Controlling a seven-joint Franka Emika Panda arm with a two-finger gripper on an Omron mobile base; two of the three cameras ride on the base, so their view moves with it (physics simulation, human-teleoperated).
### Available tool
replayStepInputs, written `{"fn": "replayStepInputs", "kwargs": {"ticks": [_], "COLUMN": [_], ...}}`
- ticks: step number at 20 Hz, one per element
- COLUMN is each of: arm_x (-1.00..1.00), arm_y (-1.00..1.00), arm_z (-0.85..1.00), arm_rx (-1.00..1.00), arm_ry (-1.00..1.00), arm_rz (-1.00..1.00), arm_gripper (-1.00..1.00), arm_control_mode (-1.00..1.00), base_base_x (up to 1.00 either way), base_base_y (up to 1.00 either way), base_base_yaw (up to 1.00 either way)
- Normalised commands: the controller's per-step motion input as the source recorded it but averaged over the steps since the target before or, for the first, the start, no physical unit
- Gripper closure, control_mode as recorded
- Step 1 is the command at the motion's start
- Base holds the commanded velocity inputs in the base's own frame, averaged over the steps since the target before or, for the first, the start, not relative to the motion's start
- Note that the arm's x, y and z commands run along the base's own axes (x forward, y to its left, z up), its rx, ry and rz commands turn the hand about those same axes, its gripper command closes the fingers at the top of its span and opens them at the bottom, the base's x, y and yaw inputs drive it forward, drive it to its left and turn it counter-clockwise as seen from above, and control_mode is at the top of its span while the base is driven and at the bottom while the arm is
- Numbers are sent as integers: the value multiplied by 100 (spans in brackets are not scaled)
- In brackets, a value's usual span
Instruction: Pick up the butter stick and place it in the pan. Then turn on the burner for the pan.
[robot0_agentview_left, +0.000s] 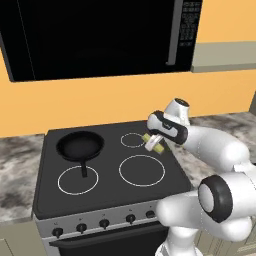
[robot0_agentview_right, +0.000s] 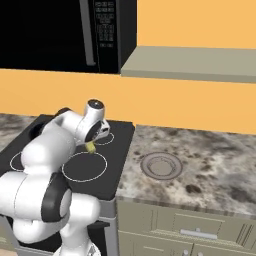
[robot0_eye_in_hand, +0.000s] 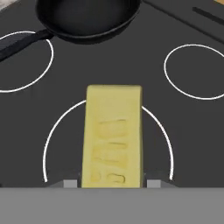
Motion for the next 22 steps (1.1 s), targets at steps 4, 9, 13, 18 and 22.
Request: {"fn": "replayStepInputs", "kwargs": {"ticks": [4,9,13,18,22], "arm_x": [20,32,44,16,30], "arm_y": [100,100,100,47,34], "arm_z": [15,7,0,-6,-5], "arm_rx": [0,0,0,-7,-8], "arm_ry": [-3,-4,-4,-2,0], "arm_rz": [14,9,2,-1,-2], "arm_gripper": [100,100,100,100,100], "arm_control_mode": [-100,-100,-100,-100,-100], "base_base_x": [0,0,0,0,0], "base_base_y": [0,0,0,0,0], "base_base_yaw": [0,0,0,0,0]}}
